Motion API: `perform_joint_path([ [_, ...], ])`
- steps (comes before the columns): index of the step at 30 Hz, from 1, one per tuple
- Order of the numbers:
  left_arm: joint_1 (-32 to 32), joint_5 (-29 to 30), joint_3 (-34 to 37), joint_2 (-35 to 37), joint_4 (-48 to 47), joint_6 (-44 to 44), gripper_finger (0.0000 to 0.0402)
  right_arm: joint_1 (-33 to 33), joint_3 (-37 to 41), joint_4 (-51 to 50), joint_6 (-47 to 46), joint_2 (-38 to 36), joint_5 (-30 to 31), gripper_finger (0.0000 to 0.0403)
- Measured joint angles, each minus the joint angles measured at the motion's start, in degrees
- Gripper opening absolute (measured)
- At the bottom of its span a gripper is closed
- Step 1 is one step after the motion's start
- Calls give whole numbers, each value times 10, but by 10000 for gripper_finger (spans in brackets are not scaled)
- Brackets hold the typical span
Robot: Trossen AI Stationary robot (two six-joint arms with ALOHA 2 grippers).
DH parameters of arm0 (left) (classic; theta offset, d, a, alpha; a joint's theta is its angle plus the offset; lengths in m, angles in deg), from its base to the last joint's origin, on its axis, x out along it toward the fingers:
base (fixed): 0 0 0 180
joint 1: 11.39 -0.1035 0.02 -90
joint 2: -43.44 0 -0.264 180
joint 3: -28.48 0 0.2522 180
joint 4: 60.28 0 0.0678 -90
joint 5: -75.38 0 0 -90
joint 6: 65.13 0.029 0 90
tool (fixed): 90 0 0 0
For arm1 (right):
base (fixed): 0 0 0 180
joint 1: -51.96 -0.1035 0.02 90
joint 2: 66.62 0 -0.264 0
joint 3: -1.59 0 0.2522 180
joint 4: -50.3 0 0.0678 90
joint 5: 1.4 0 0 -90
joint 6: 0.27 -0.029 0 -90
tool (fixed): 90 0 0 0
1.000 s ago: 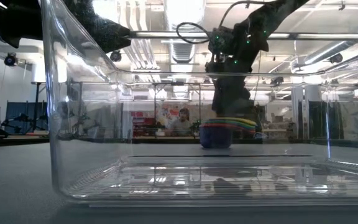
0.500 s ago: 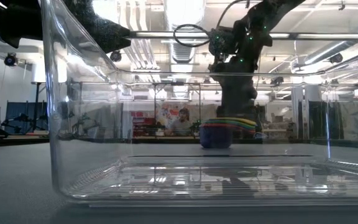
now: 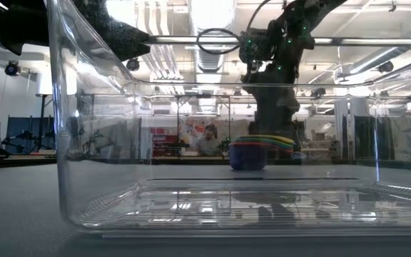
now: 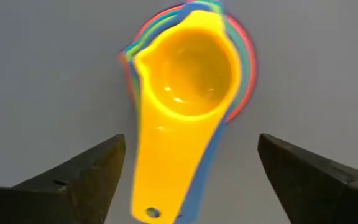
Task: Nest measuring cups in basket
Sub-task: Put the nested measuring cups into the transparent bin
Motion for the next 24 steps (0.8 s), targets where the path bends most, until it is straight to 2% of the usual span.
perform_joint_path([
  [4,0,0,0,0,0,0,154,-2,2,4,-5,1,3,375],
  [12,0,0,0,0,0,0,154,-17,24,12,-35,1,12,379],
  [24,0,0,0,0,0,0,154,-22,82,113,-60,2,13,380],
])
